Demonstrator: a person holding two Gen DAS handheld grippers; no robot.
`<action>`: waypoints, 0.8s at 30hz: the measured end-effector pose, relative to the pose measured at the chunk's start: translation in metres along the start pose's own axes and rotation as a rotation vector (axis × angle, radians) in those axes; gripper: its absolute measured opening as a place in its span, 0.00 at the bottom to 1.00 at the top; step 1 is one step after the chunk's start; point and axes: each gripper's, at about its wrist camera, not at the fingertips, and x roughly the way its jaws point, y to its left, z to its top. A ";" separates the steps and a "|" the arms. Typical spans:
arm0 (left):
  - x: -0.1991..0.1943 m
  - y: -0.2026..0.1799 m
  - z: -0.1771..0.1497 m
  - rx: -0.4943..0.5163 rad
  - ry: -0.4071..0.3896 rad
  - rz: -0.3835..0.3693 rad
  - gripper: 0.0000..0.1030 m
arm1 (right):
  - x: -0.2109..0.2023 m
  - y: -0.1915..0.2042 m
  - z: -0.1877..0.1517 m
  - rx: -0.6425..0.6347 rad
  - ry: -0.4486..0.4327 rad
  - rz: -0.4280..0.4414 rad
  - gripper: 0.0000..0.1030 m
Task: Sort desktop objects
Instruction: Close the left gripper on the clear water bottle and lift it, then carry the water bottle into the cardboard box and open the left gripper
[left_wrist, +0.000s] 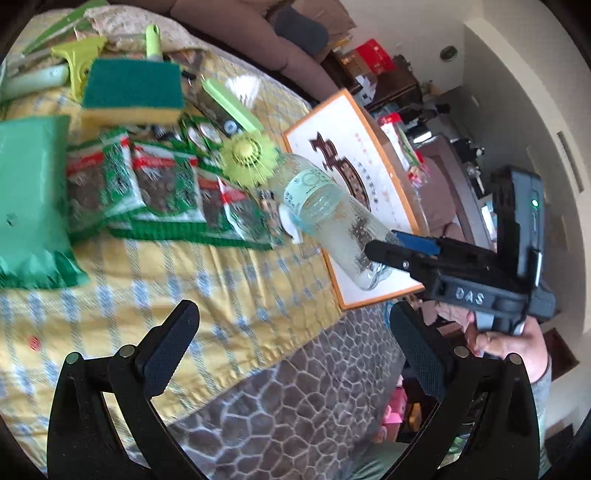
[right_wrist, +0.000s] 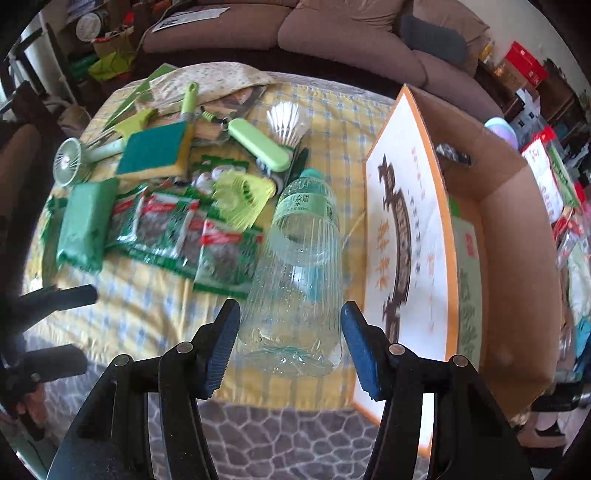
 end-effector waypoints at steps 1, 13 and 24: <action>0.007 -0.002 -0.007 -0.018 0.011 -0.022 1.00 | -0.004 0.000 -0.018 0.016 0.002 0.032 0.57; 0.071 0.012 -0.061 -0.214 0.098 -0.018 0.86 | 0.012 0.032 -0.152 0.109 0.012 0.331 0.56; 0.045 -0.025 -0.047 -0.173 0.054 -0.021 0.59 | -0.018 0.041 -0.146 0.001 -0.084 0.321 0.55</action>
